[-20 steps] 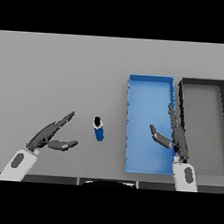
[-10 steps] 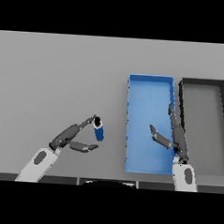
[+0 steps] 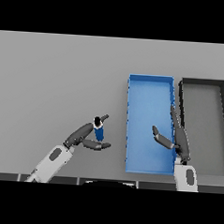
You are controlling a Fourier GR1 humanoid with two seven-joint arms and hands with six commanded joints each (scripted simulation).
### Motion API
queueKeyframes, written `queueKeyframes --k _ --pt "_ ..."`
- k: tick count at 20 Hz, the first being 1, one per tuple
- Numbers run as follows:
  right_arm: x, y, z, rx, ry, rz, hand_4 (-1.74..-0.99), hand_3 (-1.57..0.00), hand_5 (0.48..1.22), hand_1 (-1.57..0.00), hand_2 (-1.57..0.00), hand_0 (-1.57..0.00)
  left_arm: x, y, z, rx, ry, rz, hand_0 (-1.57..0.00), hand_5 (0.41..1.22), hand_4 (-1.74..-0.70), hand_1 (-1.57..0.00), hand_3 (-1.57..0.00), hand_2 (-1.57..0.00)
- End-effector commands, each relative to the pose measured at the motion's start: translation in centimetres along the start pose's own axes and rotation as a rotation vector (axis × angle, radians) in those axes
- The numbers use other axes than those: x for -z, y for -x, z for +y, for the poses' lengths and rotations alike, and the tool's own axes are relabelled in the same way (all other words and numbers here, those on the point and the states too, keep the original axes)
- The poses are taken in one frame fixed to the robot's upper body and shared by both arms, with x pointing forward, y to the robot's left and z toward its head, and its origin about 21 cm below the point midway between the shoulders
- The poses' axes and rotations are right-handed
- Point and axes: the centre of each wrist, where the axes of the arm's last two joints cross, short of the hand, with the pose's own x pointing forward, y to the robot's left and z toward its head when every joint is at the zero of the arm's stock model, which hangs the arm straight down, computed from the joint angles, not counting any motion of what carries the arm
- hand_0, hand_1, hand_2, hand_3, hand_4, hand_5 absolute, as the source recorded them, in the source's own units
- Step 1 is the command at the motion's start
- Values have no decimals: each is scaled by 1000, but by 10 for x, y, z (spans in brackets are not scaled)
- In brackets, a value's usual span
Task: Pick up the blue pipe and place it into the blue bin.
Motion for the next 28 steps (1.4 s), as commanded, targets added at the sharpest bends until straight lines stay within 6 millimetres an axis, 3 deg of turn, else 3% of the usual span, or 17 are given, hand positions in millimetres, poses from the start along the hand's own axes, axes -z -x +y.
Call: queueKeyframes --k 1,4,6,7,9,12,13,16,19,26,28 --pt "-1 3 0 -1 5 21 -1207 1 646 1 1 1 4 -1 -4 -18 5 -10 1 428 -1078 1 1 1" --pt "-1 0 -4 -5 6 -4 -1210 1 653 1 1 1 8 2 -7 -64 -2 -47 1 502 -1140 0 -40 -54" --pt "1 3 1 3 1 -8 -1217 1 655 1 1 1 15 2 -13 -133 -6 -71 -10 613 -1243 -156 -276 -308" --pt "1 3 1 5 4 -8 -1220 1 656 1 1 1 17 3 -14 -166 -13 -89 -125 735 -1281 -319 -535 -485" --pt "-2 3 0 0 5 -6 -1219 1 657 1 1 1 18 3 -14 -182 -28 -95 -602 910 -1439 -752 -908 -865" --pt "-1 4 -2 12 -1 -1 -1233 1 660 1 1 1 17 1 -21 -180 -8 -118 -1075 1062 -1580 -1151 -1194 -1210" --pt "0 3 -1 14 -1 -3 -1228 1 656 1 1 1 18 1 -23 -167 -10 -131 -1174 1094 -1553 -1235 -1270 -1282" --pt "3 0 1 29 -5 0 -1221 1 638 1 1 1 19 -6 -25 -147 -31 -159 -1368 1156 -1501 -1399 -1417 -1423" --pt "6 3 1 39 -7 17 -1219 1 628 1 1 1 21 -19 -27 -139 -42 -241 -1467 1188 -1478 -1483 -1492 -1495" --pt "3 2 -4 -8 -3 8 -1194 1 642 1 1 1 32 -75 -20 -140 -15 -384 -1549 1214 -1466 -1553 -1554 -1555" --pt "8 5 -4 -8 -6 23 -1176 1 643 1 1 1 33 -83 -20 -120 18 -389 -1557 1217 -1466 -1559 -1560 -1561"
